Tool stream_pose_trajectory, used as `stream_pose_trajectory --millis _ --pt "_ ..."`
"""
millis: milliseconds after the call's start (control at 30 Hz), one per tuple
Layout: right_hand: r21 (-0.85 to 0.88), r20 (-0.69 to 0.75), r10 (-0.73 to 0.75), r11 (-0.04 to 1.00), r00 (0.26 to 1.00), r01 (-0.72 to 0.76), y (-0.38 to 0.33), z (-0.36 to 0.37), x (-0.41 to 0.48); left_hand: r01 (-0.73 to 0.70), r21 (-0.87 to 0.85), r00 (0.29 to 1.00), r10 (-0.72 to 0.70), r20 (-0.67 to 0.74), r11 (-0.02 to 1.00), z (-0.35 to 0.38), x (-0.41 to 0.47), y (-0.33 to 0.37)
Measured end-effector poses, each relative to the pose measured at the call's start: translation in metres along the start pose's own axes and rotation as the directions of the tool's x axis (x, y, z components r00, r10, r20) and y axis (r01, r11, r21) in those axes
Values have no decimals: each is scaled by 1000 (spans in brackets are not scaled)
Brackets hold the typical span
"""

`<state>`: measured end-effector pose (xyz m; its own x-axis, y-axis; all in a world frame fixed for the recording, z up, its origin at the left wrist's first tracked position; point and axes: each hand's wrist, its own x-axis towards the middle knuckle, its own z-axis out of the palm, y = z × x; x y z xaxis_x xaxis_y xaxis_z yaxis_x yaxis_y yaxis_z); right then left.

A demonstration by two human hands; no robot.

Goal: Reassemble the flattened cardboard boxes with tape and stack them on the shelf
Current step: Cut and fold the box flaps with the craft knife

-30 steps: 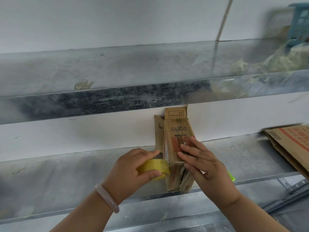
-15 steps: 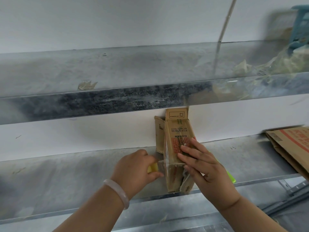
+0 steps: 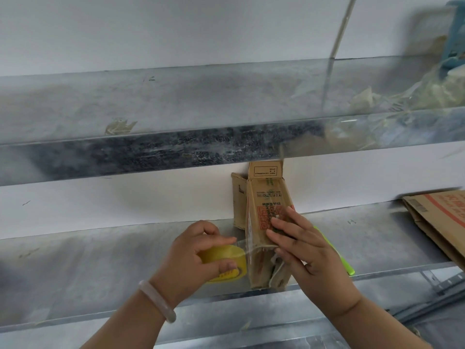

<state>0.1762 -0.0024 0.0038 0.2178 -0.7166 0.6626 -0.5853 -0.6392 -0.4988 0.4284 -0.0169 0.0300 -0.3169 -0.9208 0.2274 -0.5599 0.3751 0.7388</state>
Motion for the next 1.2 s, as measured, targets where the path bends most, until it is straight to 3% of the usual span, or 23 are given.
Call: stream_pose_trajectory --millis 167,267,333,400,433,467,533,600,633,733,867,933,1000,1100,1133,1200 --pt "-108 22 -49 993 999 52 1 -1 0 -25 5 997 25 -67 1000 8 4 5" --pt "-332 126 -158 924 979 192 6 -8 -2 -18 -19 995 16 -102 1000 12 7 10" --pt "-346 167 -204 904 965 251 11 -15 -10 -11 -10 996 11 -92 1000 14 7 11" --pt "-322 78 -86 941 993 107 20 -20 -23 -6 15 997 7 -77 1000 16 4 11" --pt "-325 7 71 944 997 -64 27 -22 -29 -8 13 997 9 -74 1000 16 3 11" --pt "-340 -42 280 899 959 -278 36 -23 -34 -6 9 998 7 -69 1000 16 1 11" --pt "-428 -5 671 669 742 -608 67 -24 -45 1 1 998 -1 -68 1000 17 -2 10" --pt "-579 84 851 465 518 -670 95 -22 -56 4 11 998 -3 -59 1000 16 -4 11" --pt "-638 99 871 426 481 -641 106 -22 -61 0 17 999 1 -55 1000 16 -5 11" --pt "-752 50 851 377 524 -540 115 -26 -63 12 11 999 -11 -33 1000 14 -8 13" --pt "-701 29 853 389 521 -598 103 -24 -61 4 45 996 0 -86 999 11 -12 16" --pt "-537 -14 882 391 471 -748 85 -25 -59 -6 23 991 9 -135 1000 10 -12 19" --pt "-262 -97 886 416 453 -871 54 -32 -54 -9 3 987 10 -163 1000 10 -13 21" --pt "-49 -195 796 576 573 -816 -11 -49 -38 -3 25 984 8 -179 1000 10 -13 22" --pt "-52 -172 747 645 643 -763 -35 -55 -32 -1 44 982 10 -189 999 10 -13 22" --pt "-129 32 605 792 795 -597 -79 -60 -21 16 53 978 -5 -206 998 10 -13 24"
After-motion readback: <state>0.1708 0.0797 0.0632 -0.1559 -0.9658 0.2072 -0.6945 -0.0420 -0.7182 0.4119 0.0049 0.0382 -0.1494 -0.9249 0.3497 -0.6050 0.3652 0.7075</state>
